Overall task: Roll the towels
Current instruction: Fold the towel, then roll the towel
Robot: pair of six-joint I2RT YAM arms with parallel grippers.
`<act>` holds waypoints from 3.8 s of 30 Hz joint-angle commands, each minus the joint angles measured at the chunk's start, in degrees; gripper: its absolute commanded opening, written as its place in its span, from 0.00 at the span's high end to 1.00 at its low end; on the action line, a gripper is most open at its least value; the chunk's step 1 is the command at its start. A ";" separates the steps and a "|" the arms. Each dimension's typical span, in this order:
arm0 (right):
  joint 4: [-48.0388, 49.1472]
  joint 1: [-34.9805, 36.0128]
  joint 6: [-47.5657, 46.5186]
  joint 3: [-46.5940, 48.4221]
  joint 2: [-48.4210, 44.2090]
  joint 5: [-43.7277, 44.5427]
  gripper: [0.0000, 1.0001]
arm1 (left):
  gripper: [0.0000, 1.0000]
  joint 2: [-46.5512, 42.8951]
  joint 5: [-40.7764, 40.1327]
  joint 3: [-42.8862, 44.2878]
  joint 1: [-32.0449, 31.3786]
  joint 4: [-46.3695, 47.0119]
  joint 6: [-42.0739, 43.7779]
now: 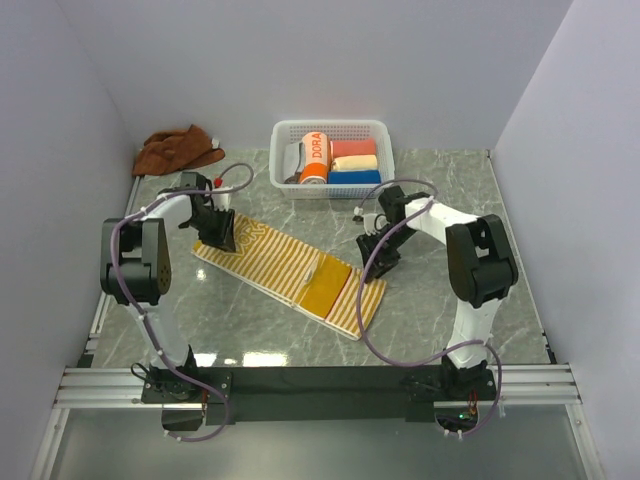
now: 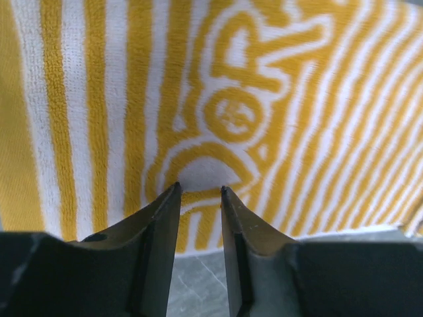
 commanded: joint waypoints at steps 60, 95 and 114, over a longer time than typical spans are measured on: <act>17.76 19.26 28.45 31.43 26.69 -16.47 0.60 | 0.38 -35.58 -24.06 -33.56 -51.84 19.94 13.51; 7.77 15.93 21.34 26.66 12.72 -17.26 0.52 | 1.00 -32.68 10.46 -19.76 -31.64 -3.96 17.64; 3.09 10.12 19.66 27.73 9.64 -26.22 0.54 | 0.98 -6.93 16.81 -5.00 -12.82 -2.91 21.68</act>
